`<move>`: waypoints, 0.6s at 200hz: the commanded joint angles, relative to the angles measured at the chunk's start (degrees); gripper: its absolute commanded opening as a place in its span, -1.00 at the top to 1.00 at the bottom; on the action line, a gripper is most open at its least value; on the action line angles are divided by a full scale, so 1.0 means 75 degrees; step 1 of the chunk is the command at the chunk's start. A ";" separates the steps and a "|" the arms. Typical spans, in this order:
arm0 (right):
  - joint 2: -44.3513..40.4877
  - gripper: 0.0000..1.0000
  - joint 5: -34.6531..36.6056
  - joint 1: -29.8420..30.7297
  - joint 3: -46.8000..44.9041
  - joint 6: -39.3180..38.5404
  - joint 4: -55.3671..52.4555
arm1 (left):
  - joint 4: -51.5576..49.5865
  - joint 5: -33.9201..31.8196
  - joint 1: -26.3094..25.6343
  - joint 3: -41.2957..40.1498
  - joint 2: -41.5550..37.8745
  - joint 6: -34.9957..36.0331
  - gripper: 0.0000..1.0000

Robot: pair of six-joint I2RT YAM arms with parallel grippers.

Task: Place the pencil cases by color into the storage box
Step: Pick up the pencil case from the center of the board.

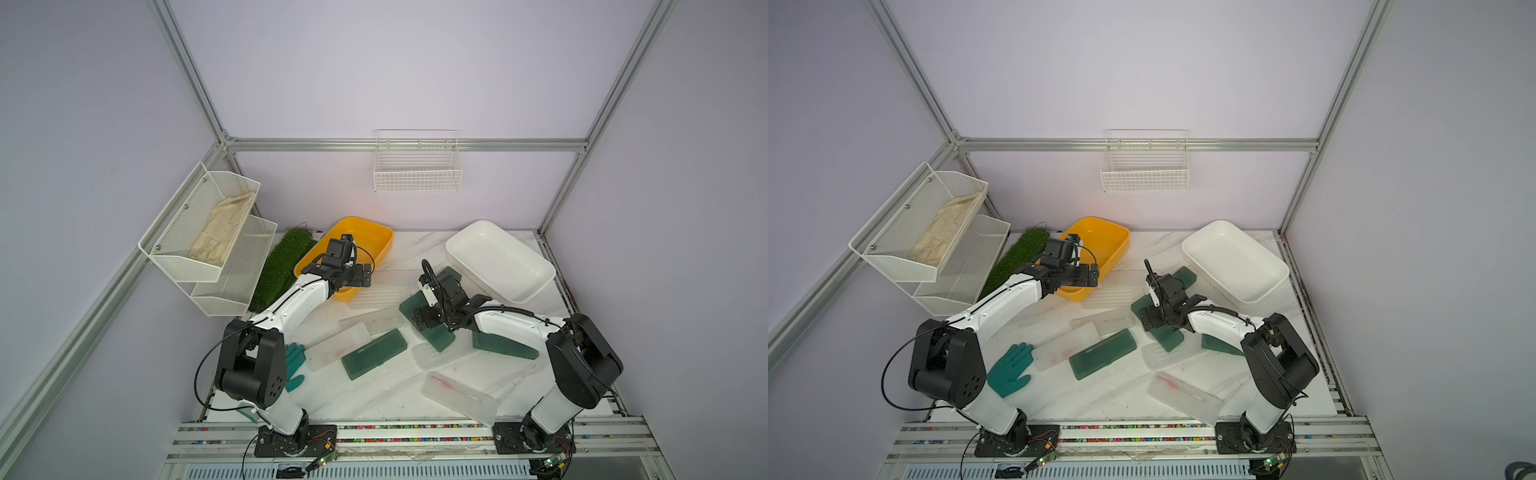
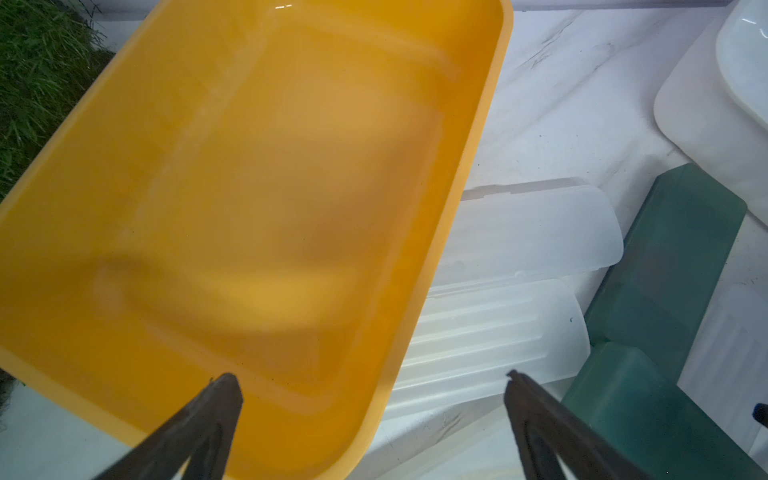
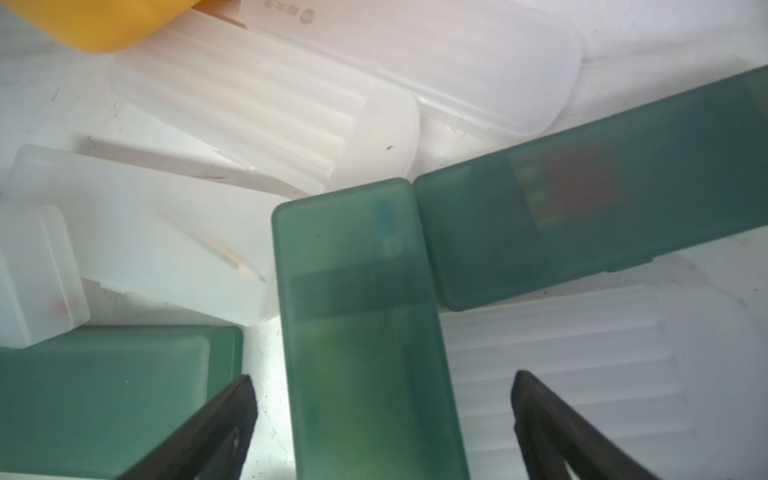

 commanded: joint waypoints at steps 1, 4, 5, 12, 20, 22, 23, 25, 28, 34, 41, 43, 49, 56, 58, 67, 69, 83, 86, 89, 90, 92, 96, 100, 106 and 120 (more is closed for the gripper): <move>0.0251 -0.94 0.0245 0.0203 0.0282 -0.0177 -0.0238 | -0.0264 -0.0015 -0.0028 0.0553 0.0176 -0.0149 -1.00; 0.0281 -0.94 0.0276 0.0209 0.0294 -0.0186 -0.0244 | -0.0272 -0.0032 -0.0028 0.0564 0.0198 -0.0152 -1.00; 0.0291 -0.94 0.0288 0.0215 0.0299 -0.0185 -0.0247 | -0.0270 -0.0036 -0.0028 0.0565 0.0206 -0.0152 -1.00; 0.0342 -0.94 0.0383 0.0221 0.0332 -0.0173 -0.0238 | -0.0269 -0.0062 -0.0027 0.0598 0.0249 -0.0144 -1.00; 0.0403 -0.94 0.0442 0.0229 0.0358 -0.0182 -0.0238 | -0.0288 -0.0057 -0.0027 0.0625 0.0303 -0.0148 -1.00; 0.0414 -0.94 0.0459 0.0232 0.0370 -0.0183 -0.0238 | -0.0299 -0.0053 -0.0022 0.0633 0.0316 -0.0157 -1.00; 0.0422 -0.94 0.0468 0.0232 0.0372 -0.0189 -0.0238 | -0.0306 -0.0052 -0.0025 0.0635 0.0318 -0.0160 -1.00; 0.0427 -0.94 0.0480 0.0233 0.0374 -0.0200 -0.0238 | -0.0312 -0.0043 -0.0027 0.0645 0.0334 -0.0160 -1.00; 0.0435 -0.94 0.0499 0.0233 0.0374 -0.0196 -0.0231 | -0.0315 -0.0030 -0.0028 0.0667 0.0355 -0.0166 -1.00; 0.0450 -0.94 0.0520 0.0233 0.0373 -0.0208 -0.0206 | -0.0332 0.0003 -0.0034 0.0688 0.0378 -0.0176 -1.00; 0.0473 -0.94 0.0539 0.0232 0.0372 -0.0237 -0.0180 | -0.0355 0.0028 -0.0043 0.0708 0.0421 -0.0182 -1.00; 0.0484 -0.94 0.0545 0.0233 0.0365 -0.0238 -0.0171 | -0.0359 0.0030 -0.0041 0.0722 0.0424 -0.0183 -1.00; 0.0511 -0.94 0.0579 0.0233 0.0368 -0.0248 -0.0168 | -0.0361 0.0022 -0.0052 0.0735 0.0437 -0.0177 -1.00; 0.0554 -0.95 0.0610 0.0233 0.0362 -0.0276 -0.0156 | -0.0374 0.0010 -0.0063 0.0746 0.0449 -0.0181 -1.00; 0.0563 -0.95 0.0615 0.0233 0.0356 -0.0277 -0.0159 | -0.0373 0.0008 -0.0063 0.0749 0.0455 -0.0177 -1.00; 0.0643 -0.94 0.0657 0.0233 0.0374 -0.0315 -0.0181 | -0.0378 0.0007 -0.0071 0.0751 0.0460 -0.0178 -1.00; 0.0656 -0.94 0.0662 0.0242 0.0374 -0.0313 -0.0180 | -0.0374 0.0007 -0.0068 0.0762 0.0461 -0.0182 -1.00; 0.0760 -0.92 0.0711 0.0253 0.0375 -0.0336 -0.0168 | -0.0372 -0.0036 -0.0075 0.0760 0.0463 -0.0175 -1.00; 0.0778 -0.92 0.0730 0.0256 0.0377 -0.0346 -0.0174 | -0.0375 -0.0049 -0.0078 0.0765 0.0471 -0.0167 -1.00; 0.0797 -0.90 0.0751 0.0265 0.0376 -0.0347 -0.0160 | -0.0382 -0.0060 -0.0086 0.0762 0.0468 -0.0174 -1.00; 0.0806 -0.89 0.0749 0.0267 0.0375 -0.0359 -0.0152 | -0.0377 -0.0061 -0.0086 0.0758 0.0464 -0.0175 -1.00; 0.0820 -0.88 0.0753 0.0268 0.0371 -0.0362 -0.0146 | -0.0379 -0.0063 -0.0087 0.0758 0.0470 -0.0175 -1.00; 0.0847 -0.86 0.0768 0.0268 0.0372 -0.0360 -0.0144 | -0.0379 -0.0078 -0.0077 0.0760 0.0466 -0.0164 -1.00; 0.0871 -0.83 0.0786 0.0271 0.0374 -0.0366 -0.0144 | -0.0396 -0.0096 -0.0097 0.0759 0.0463 -0.0154 -1.00; 0.0903 -0.76 0.0799 0.0279 0.0381 -0.0362 -0.0155 | -0.0409 -0.0120 -0.0119 0.0776 0.0461 -0.0155 -1.00; 0.0972 -0.63 0.0872 0.0285 0.0420 -0.0337 -0.0197 | -0.0440 -0.0178 -0.0161 0.0799 0.0425 -0.0094 -1.00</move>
